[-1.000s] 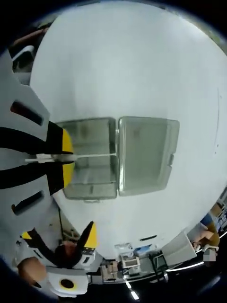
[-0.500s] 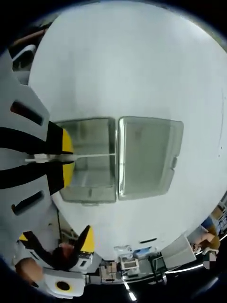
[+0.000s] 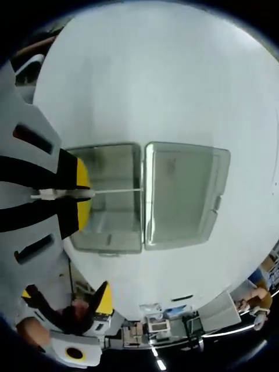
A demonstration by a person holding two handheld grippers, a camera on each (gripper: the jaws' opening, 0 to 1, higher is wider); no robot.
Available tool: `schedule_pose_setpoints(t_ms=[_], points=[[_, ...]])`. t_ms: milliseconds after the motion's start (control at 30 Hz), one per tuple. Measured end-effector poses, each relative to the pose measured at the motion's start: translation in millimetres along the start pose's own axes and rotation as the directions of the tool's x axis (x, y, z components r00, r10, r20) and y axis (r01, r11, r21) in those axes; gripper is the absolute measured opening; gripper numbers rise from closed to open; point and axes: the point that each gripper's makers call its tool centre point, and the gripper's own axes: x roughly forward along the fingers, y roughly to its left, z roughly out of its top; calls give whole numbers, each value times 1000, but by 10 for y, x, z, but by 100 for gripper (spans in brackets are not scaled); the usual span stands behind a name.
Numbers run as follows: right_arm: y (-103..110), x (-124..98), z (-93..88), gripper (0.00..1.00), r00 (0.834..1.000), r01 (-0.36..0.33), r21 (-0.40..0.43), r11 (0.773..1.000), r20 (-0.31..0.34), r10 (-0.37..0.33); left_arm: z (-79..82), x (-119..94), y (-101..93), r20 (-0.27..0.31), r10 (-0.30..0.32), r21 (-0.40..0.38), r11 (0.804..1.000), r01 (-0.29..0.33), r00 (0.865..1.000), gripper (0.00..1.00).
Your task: Insert the divider into the dual guide fixture by aligning both edges with the guide slots and pushing it downward to the bottom, including one-sided entry, uneven engagement, binding, and posture correction.
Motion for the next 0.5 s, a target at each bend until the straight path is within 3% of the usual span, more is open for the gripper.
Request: schedule_pose_setpoints(t_ms=[500], points=[[-12, -3, 7, 66, 1000, -3, 2, 1000, -1, 3, -2, 33, 30, -3, 15, -2, 1000, -15, 1000, 1]])
